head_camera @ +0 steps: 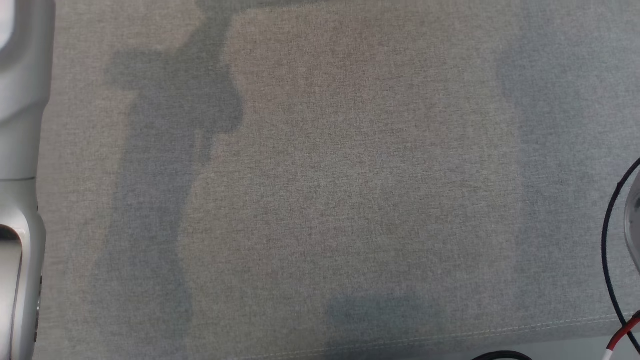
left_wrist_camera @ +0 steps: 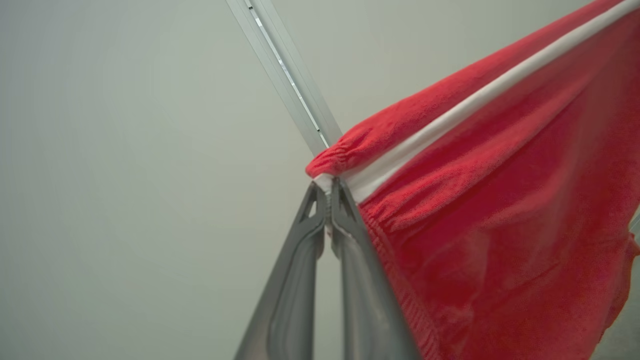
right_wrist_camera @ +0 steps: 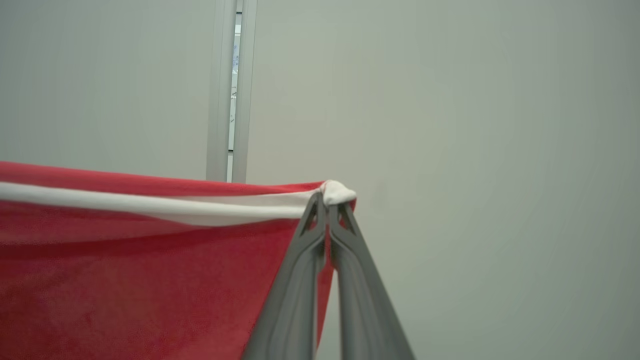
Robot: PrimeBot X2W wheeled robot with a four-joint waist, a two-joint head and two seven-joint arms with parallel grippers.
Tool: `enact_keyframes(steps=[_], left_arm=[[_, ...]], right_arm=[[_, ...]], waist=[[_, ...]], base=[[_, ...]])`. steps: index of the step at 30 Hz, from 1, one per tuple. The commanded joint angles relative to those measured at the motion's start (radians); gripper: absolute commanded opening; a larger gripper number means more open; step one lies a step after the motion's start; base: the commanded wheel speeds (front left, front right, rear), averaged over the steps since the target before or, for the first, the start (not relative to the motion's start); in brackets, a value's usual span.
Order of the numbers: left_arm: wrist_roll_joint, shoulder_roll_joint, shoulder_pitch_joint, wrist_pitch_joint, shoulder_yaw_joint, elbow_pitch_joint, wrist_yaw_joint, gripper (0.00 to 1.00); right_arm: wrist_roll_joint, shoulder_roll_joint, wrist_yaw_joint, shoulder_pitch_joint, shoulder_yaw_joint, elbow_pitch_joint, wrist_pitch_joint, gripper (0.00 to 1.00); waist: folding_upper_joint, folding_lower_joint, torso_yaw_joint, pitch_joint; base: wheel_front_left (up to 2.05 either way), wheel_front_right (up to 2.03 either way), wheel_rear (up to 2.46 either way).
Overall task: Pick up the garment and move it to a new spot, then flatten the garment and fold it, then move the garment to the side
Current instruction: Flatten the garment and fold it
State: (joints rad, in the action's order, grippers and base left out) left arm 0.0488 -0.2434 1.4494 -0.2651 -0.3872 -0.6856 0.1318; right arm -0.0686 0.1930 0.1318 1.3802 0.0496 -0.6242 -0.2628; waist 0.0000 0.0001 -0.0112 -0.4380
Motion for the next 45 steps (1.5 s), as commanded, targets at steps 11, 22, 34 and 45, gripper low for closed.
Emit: enact_keyframes(steps=[11,22,34,45], left_arm=[[0.094,0.01,-0.243,0.002,0.032,-0.011,-0.003,0.0],[0.264,0.104,-0.766,0.001,0.087,0.004,-0.005,0.0],[0.281,0.117,-1.118,0.002,0.141,-0.006,-0.01,0.0],[0.244,0.15,-1.379,0.001,0.23,0.04,-0.01,0.0]], right_arm=[[-0.047,0.009,-0.003,-0.14,-0.055,0.024,-0.003,0.0],[-0.28,0.061,-0.004,-0.719,-0.04,0.174,-0.004,0.0],[-0.314,0.032,-0.01,-1.139,-0.023,0.13,-0.004,0.0],[-0.29,0.002,-0.01,-1.346,-0.081,0.116,-0.004,0.0]], waist=[[0.0,-0.0001,-0.036,-0.086],[0.0,-0.0001,-0.021,0.023],[0.0,-0.0001,-0.042,0.264],[0.0,-0.0001,-0.051,0.424]], base=[[0.0,0.0,0.0],[0.0,0.0,0.0],[0.0,0.0,0.0],[0.0,0.0,0.0]])
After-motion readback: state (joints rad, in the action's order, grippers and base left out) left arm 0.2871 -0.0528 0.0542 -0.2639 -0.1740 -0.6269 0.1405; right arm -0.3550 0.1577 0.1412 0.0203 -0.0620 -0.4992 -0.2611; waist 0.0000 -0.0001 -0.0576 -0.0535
